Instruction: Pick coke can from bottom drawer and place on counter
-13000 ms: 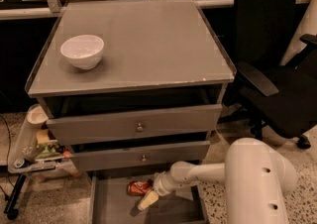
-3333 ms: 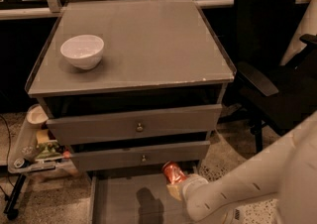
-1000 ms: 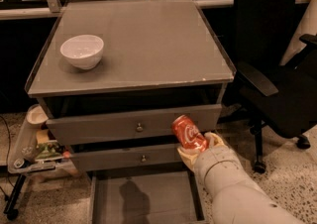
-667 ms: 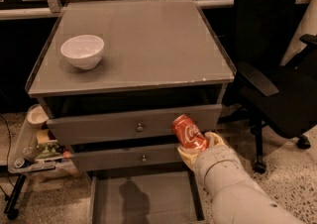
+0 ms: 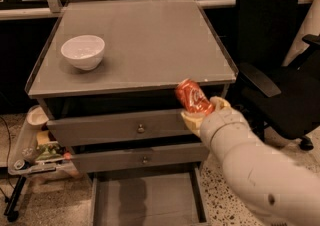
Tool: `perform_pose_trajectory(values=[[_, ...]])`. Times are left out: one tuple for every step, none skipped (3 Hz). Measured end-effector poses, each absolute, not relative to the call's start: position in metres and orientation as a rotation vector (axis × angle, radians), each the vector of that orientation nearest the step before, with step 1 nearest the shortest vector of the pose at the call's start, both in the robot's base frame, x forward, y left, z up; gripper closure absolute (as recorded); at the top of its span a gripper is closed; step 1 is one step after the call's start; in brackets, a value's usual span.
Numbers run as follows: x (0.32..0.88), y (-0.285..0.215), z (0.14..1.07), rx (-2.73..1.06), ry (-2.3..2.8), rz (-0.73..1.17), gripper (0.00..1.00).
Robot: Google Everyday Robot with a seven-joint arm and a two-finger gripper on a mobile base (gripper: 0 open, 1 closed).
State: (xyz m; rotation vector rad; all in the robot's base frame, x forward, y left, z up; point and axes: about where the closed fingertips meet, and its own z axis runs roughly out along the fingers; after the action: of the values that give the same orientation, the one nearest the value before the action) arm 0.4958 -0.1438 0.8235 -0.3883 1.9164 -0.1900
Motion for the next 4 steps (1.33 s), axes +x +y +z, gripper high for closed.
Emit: perform_pose_trajectory(values=[[0.527,-0.14,0.862,-0.439,1.861,-0.219,1.0],[0.527,-0.14,0.861,-0.438,1.862,-0.219,1.0],[0.552,-0.128,0.878,-0.417,1.834,-0.158,1.0],[0.587,-0.11,0.9,-0.44,1.803,-0.078,1.0]])
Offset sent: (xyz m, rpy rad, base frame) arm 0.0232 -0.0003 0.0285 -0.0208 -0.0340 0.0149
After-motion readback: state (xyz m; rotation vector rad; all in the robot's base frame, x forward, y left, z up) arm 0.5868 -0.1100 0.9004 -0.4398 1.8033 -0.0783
